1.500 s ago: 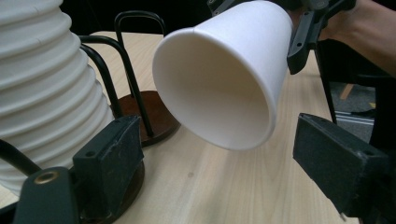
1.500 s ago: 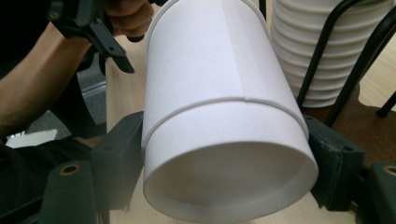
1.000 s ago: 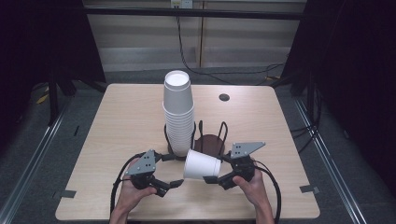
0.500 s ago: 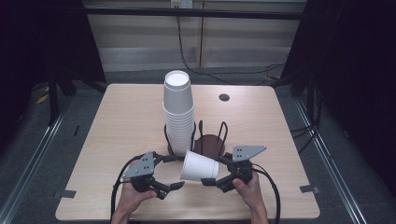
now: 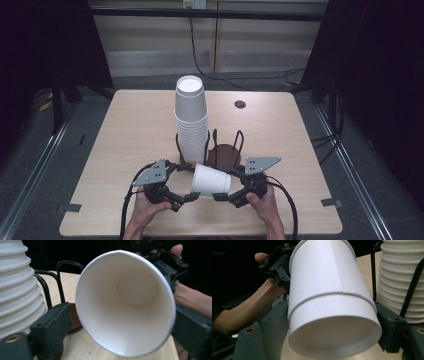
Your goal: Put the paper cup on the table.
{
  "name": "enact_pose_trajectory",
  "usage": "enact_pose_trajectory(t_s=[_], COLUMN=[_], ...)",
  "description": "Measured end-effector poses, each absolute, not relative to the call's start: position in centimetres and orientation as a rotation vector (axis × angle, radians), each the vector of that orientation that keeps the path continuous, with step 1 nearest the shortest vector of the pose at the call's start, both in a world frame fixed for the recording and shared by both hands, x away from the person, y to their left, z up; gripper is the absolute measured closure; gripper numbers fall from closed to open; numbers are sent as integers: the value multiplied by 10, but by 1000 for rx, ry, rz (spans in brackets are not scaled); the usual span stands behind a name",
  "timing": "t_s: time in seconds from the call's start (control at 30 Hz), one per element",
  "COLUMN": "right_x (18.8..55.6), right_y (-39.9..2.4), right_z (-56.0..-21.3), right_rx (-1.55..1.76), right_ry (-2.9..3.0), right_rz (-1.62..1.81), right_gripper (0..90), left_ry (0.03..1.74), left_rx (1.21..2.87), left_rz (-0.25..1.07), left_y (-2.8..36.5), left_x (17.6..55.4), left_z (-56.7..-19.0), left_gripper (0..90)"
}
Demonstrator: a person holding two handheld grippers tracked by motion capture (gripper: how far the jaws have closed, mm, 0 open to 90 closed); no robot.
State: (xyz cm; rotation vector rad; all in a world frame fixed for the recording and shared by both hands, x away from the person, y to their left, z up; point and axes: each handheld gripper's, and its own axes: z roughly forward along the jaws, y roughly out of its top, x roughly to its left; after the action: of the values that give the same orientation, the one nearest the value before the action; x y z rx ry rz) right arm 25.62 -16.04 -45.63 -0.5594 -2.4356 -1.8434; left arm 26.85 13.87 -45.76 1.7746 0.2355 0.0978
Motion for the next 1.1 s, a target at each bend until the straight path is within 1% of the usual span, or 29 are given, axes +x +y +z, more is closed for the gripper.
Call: enact_pose_trajectory(t_s=[0.07,0.1,0.27,0.4,0.47,0.83,1.1], right_x=[256,256,256,257,257,258,258], right_y=[-160,-159,-155,-155,-154,-150,-151], right_z=[-456,-456,-456,-456,-456,-457,-458], right_rx=[-556,-546,-527,-515,-511,-478,-478], right_ry=[-2437,-2436,-2440,-2437,-2442,-2451,-2453], right_rz=[-1843,-1840,-1829,-1821,-1817,-1794,-1807], right_gripper=[236,235,235,234,234,234,228], left_ry=[239,238,227,211,204,192,188], left_rx=[1781,1782,1784,1785,1781,1779,1774], left_rz=[112,113,111,86,78,22,-11], left_y=[137,135,130,128,129,126,128], left_x=[269,269,268,268,268,271,273], left_z=[-457,-457,-459,-459,-459,-461,-460], left_gripper=[9,0,0,14,47,47,77])
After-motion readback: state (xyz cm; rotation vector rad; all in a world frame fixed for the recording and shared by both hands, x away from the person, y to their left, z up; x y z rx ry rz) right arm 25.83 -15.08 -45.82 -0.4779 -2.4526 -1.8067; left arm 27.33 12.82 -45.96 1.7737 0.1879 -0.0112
